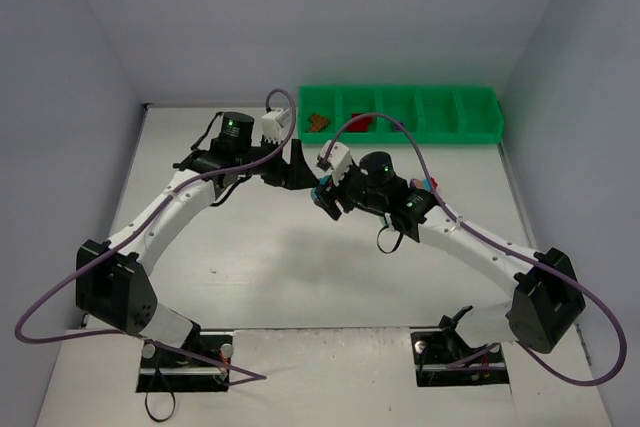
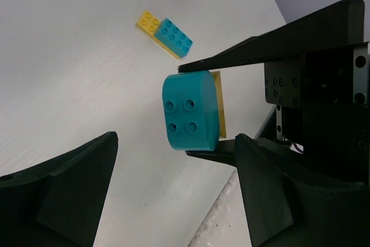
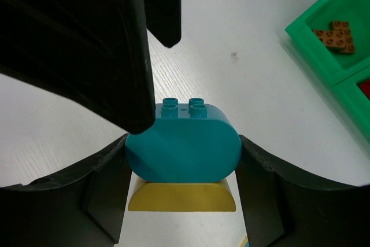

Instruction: Sort the legos into containers by color

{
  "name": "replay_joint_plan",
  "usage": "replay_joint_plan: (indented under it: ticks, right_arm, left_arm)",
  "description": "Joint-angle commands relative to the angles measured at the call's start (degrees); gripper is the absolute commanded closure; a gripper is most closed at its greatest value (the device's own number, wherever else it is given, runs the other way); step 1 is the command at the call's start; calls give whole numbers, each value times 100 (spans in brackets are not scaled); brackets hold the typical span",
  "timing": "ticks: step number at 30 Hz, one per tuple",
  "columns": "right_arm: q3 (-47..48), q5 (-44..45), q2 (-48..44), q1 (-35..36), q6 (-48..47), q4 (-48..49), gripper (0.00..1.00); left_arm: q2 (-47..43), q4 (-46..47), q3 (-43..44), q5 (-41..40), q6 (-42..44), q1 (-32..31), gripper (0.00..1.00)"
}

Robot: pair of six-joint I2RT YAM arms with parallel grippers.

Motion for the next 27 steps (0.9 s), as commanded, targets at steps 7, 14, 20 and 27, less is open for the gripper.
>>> replay_joint_plan:
  ticks: [7,14,20,27]
  right_arm:
    - [395,-157,-228,135,-283,499,94]
    - [421,-131,-281,170,-283,508,94]
    - [404,-166,-298,170,-283,508,94]
    - [298,-18,-263,161,-169,499,68]
  left_arm:
    - [-56,268,133,798,-173,24,25]
    - [357,189,168,948,-217,-73,31]
    - [446,364,115,948,-278,-82,55]
    - [384,672,80,948,-296,-38,95]
